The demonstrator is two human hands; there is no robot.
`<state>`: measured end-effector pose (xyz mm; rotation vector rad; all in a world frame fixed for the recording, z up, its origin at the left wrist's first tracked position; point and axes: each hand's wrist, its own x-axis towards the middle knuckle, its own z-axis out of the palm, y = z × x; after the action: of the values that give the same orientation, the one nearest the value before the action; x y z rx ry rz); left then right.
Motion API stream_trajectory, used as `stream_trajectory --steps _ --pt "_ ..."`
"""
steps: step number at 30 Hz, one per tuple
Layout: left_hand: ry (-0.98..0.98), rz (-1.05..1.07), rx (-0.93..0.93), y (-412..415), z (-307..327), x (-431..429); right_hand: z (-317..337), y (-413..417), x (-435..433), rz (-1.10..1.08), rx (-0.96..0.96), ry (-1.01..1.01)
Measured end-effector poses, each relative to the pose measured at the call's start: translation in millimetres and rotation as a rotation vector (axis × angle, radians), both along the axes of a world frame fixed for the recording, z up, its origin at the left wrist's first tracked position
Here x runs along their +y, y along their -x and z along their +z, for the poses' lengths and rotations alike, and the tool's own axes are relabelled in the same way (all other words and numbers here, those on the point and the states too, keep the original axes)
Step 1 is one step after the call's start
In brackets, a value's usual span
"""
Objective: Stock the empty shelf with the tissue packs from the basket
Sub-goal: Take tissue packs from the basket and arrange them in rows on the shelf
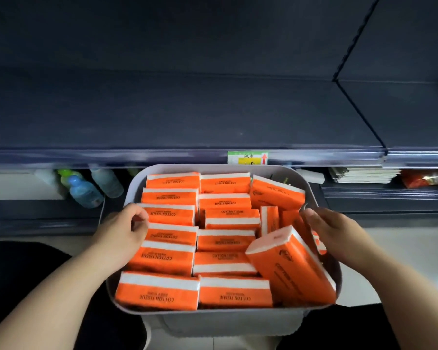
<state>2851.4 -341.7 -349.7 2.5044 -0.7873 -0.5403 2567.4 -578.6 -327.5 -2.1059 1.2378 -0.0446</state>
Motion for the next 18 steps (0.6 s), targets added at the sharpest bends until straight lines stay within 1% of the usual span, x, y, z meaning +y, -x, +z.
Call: stream_trajectory --steps 2,3,4,5,6,7,8,10,11,12,14,16,18 --pt "-0.113 -0.025 -0.099 2.4 10.8 -4.5 6.9 -0.3 1.1 0.041 0.013 0.176" --pt "-0.210 -0.042 -0.172 5.6 16.6 -5.8 11.4 0.8 3.4 0.042 -0.021 0.237" --pt "-0.303 -0.051 -0.282 10.7 24.1 -7.3 15.7 3.2 5.5 0.050 -0.086 0.272" --pt "-0.307 -0.058 -0.426 18.1 32.0 -9.7 19.4 6.2 7.8 0.074 -0.157 0.269" --pt "-0.225 -0.087 -0.556 28.2 38.7 -13.3 21.9 8.0 11.0 0.105 -0.215 0.240" --pt "-0.082 -0.161 -0.644 43.6 45.7 -19.3 22.8 11.1 14.9 0.142 -0.232 0.203" --pt "0.056 -0.272 -0.655 60.3 51.8 -27.4 21.5 13.9 18.8 0.181 -0.223 0.184" --pt "0.199 -0.518 -0.428 93.3 56.8 -50.2 14.0 19.1 24.4 0.247 -0.191 0.186" --pt "0.206 -0.643 -0.294 109.4 55.4 -62.2 9.8 20.3 26.3 0.267 -0.180 0.189" --pt "0.197 -0.758 -0.228 123.7 53.7 -74.5 7.3 21.3 27.6 0.275 -0.177 0.182" --pt "0.150 -0.918 -0.211 142.6 47.3 -97.3 5.5 22.2 25.5 0.249 -0.200 0.152" --pt "0.066 -0.982 -0.232 150.9 43.6 -112.0 4.2 19.6 16.7 0.178 -0.248 0.160" --pt "-0.003 -1.006 -0.269 155.8 43.4 -120.9 4.1 12.9 5.2 0.109 -0.261 0.225"
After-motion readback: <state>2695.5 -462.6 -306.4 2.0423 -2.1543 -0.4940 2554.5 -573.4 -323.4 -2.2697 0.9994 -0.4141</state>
